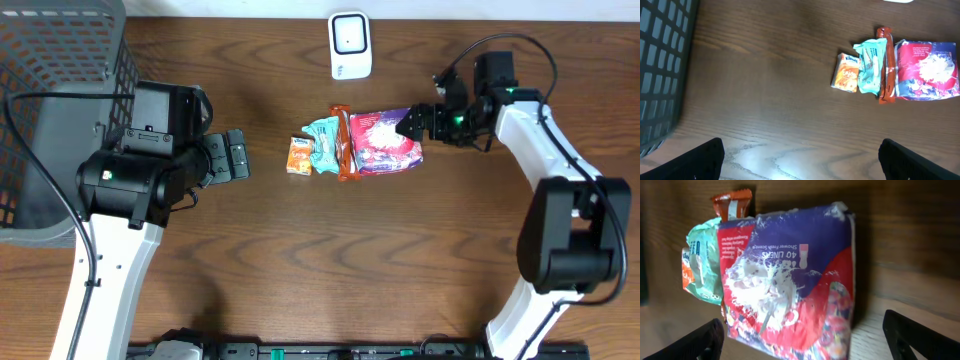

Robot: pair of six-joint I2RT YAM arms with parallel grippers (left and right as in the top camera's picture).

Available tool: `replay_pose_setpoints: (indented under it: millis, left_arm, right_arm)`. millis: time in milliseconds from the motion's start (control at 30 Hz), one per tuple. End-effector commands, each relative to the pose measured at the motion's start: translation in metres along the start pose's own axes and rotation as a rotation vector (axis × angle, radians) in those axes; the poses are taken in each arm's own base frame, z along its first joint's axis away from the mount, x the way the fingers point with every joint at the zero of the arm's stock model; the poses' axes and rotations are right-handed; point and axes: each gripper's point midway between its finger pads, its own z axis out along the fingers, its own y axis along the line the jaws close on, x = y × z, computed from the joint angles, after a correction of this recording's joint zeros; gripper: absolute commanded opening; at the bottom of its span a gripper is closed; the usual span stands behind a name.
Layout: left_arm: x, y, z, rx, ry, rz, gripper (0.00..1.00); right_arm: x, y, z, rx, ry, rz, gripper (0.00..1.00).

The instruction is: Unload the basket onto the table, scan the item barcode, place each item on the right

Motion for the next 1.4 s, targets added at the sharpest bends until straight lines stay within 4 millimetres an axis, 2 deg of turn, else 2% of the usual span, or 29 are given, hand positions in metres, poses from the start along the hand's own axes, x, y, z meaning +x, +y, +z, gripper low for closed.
replay_pose_setpoints:
  millis: [0,100,200,333,500,600,700,833,1033,1167,1300,1367]
  left_arm:
    - [0.000,0.003,0.002,-0.015,0.003,0.005,0.98]
    - [0.000,0.003,0.002,-0.015,0.003,0.005,0.98]
    - [0.000,0.003,0.002,-0.015,0.003,0.005,0.98]
    - [0.000,0.003,0.002,-0.015,0.003,0.005,0.98]
    - [0.000,0.003,0.002,-0.015,0.003,0.005,0.98]
    - [0.000,0.003,0.002,-0.015,0.003,0.005,0.98]
    - [0.000,0.003,0.002,-0.015,0.003,0.005,0.98]
    - [0.000,0.003,0.002,-0.015,0.003,0.005,0.98]
    - [0.000,0.003,0.002,-0.015,0.003,0.005,0.98]
    - [0.000,0.003,0.002,-0.015,0.003,0.005,0.98]
    - [0.000,0.003,0.002,-0.015,0.003,0.005,0.98]
    - [0.000,0.003,0.002,-0.015,0.003,0.005,0.98]
  right_arm:
    - [0.000,0.009,0.011,-0.105,0.023,0.019,0.95]
    - [0.009,0.003,0.026,-0.121,0.064,0.045,0.84]
    - [0.018,-0.006,0.039,-0.119,0.103,0.075,0.63]
    - [0.024,-0.008,0.045,-0.132,0.126,0.094,0.49]
    - [0.023,-0.005,0.039,-0.131,0.129,0.097,0.01]
    - [0.018,-0.002,0.029,-0.107,0.124,0.092,0.01]
    - [0.009,-0.006,0.010,-0.003,0.107,0.077,0.01]
    - [-0.003,-0.011,-0.029,0.196,0.075,0.052,0.01]
    - [-0.019,-0.020,-0.098,0.547,-0.041,0.066,0.01]
    - [-0.017,-0.034,-0.140,0.834,-0.112,0.083,0.01]
    - [-0.009,-0.053,-0.167,1.108,-0.134,0.105,0.01]
    - [-0.005,-0.063,-0.172,1.209,-0.143,0.114,0.01]
